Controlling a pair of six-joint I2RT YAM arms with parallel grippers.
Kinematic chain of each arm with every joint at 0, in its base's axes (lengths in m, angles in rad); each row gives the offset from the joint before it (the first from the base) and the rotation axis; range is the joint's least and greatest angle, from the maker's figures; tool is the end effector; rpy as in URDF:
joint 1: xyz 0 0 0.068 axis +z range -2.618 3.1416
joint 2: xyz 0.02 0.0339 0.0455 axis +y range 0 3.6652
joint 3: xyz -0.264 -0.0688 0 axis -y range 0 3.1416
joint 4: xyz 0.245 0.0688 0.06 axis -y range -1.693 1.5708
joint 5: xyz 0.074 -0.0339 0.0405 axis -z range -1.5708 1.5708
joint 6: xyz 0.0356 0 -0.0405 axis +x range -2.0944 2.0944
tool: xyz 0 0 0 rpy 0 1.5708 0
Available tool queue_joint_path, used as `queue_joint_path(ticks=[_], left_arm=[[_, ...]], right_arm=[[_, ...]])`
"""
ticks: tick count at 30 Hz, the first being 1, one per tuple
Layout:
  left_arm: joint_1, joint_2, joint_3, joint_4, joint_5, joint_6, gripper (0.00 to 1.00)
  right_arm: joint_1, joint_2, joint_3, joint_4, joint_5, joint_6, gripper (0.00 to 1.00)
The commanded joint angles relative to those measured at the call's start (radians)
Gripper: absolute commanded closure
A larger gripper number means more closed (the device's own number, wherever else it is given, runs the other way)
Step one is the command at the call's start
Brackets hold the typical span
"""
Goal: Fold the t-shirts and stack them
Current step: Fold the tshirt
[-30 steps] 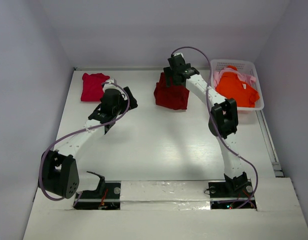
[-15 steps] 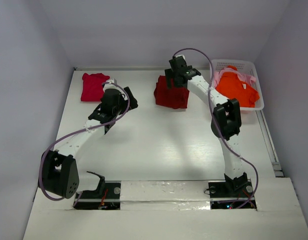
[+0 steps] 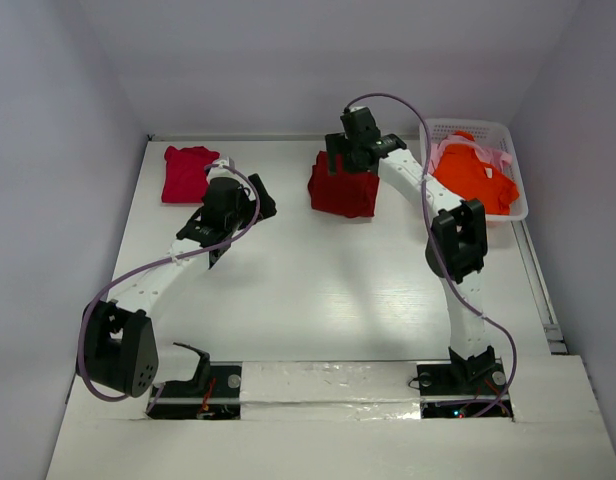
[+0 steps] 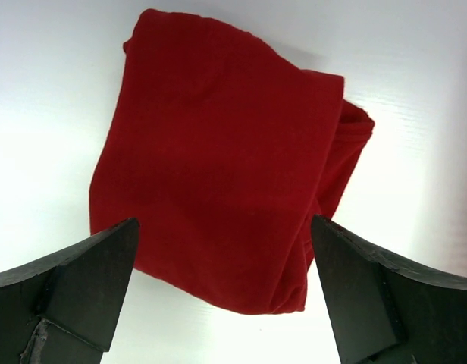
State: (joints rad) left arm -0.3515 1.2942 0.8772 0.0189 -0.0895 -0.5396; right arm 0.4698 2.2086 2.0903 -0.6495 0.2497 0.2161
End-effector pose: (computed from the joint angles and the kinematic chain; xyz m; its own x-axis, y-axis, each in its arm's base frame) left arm 0.2800 -0.0993 0.2807 -0.4487 -0.3805 -0.8086 0.0408 0.8952 -0.4439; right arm 0.4548 0.2211 0.2809 -0.6650 -0.1046 -0.7395 -0.1408 0.9899 -0.0134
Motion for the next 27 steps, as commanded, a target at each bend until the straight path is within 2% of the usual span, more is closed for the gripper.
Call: queue_joint_path(ticks=[1, 12, 27], left_arm=[[0.003, -0.026, 0.020, 0.039, 0.007, -0.002, 0.01], [0.003, -0.007, 0.022, 0.032, -0.007, 0.000, 0.01], [0.003, 0.005, 0.016, 0.036, -0.006, -0.002, 0.01]], right_arm=[[-0.005, -0.015, 0.019, 0.013, -0.043, 0.028, 0.00], [-0.005, 0.000, -0.015, 0.031, -0.185, 0.104, 0.01], [-0.005, -0.038, -0.173, 0.080, -0.230, 0.158, 0.02]])
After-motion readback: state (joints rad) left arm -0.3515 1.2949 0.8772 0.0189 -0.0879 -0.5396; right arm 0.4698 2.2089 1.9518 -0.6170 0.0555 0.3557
